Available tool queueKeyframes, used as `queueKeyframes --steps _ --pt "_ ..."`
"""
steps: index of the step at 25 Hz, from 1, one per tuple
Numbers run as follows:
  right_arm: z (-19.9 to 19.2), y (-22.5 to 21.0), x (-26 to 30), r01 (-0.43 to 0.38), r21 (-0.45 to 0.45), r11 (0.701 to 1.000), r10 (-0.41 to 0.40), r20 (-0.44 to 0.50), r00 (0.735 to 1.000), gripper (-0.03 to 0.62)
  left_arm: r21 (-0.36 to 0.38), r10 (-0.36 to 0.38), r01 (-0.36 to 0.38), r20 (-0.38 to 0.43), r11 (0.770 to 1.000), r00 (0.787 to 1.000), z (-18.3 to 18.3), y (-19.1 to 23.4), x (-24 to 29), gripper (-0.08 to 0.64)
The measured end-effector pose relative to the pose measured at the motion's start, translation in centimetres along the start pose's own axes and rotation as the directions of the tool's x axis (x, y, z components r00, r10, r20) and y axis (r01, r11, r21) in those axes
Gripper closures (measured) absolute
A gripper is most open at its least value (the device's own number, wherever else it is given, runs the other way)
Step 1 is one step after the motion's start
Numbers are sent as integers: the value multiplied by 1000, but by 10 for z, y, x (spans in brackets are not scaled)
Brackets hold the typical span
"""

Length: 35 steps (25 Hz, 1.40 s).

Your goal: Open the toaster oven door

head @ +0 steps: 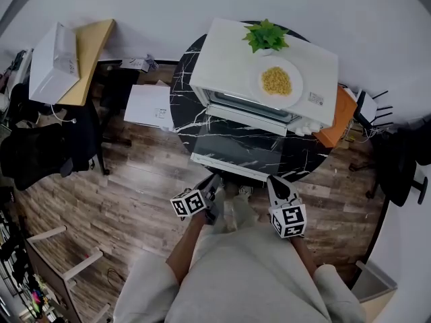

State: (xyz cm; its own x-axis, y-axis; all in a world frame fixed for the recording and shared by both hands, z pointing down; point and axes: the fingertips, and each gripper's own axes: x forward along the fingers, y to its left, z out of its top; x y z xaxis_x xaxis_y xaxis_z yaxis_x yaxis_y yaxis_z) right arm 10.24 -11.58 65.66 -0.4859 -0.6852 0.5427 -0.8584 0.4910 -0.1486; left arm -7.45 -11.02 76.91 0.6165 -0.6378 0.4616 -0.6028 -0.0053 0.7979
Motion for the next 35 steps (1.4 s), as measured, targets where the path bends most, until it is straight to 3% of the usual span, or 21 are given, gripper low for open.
queueKeyframes --steps 4,10,14,24,35 --pt "3 0 3 7 -1 1000 -7 5 1000 580 209 7 -6 -4 978 1000 16 -24 -5 551" --pt "11 -5 4 36 8 999 -36 23 999 580 427 -20 25 -16 904 1000 35 -57 -7 551" --pt "15 -12 3 64 18 998 -64 36 997 580 489 -28 30 -13 872 1000 49 -72 -4 551" --pt "43 -33 -4 155 33 987 -158 92 983 580 653 -65 77 -43 753 997 85 -111 8 551" --pt "81 -49 -12 240 18 971 -240 153 959 580 729 -143 125 -37 673 989 129 -155 20 551"
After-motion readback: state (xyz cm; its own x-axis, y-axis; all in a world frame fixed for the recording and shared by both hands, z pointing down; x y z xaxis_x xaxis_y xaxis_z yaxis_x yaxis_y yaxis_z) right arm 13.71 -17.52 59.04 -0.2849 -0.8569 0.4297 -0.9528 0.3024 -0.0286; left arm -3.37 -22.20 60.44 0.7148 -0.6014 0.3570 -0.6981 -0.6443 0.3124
